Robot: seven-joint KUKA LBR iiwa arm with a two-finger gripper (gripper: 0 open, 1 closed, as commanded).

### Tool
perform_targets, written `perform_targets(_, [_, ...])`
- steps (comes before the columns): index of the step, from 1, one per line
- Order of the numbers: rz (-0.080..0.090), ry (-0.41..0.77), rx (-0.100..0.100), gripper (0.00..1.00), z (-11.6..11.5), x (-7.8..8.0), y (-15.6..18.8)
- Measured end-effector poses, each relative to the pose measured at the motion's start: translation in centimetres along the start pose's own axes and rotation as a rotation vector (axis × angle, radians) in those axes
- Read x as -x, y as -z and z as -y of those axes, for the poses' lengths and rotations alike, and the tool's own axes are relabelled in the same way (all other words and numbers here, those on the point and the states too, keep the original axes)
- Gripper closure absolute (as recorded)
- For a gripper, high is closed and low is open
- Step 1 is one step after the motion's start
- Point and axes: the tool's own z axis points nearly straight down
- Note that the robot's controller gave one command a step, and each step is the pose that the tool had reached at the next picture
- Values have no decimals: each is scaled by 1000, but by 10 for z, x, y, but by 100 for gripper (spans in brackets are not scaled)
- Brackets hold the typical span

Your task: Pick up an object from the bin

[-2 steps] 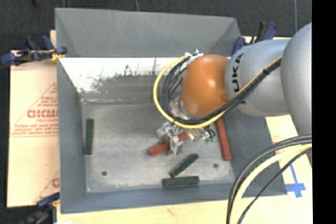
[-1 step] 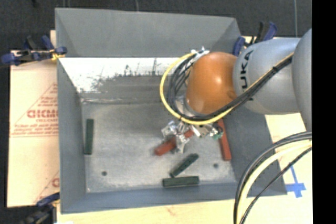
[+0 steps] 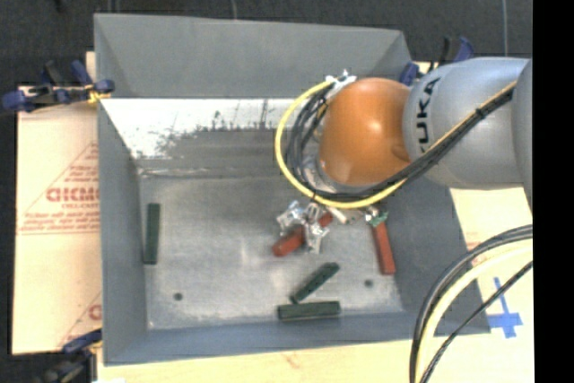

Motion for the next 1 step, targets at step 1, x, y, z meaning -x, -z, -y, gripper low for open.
perform_targets(1, [0,-82,13,100,-25,10,50])
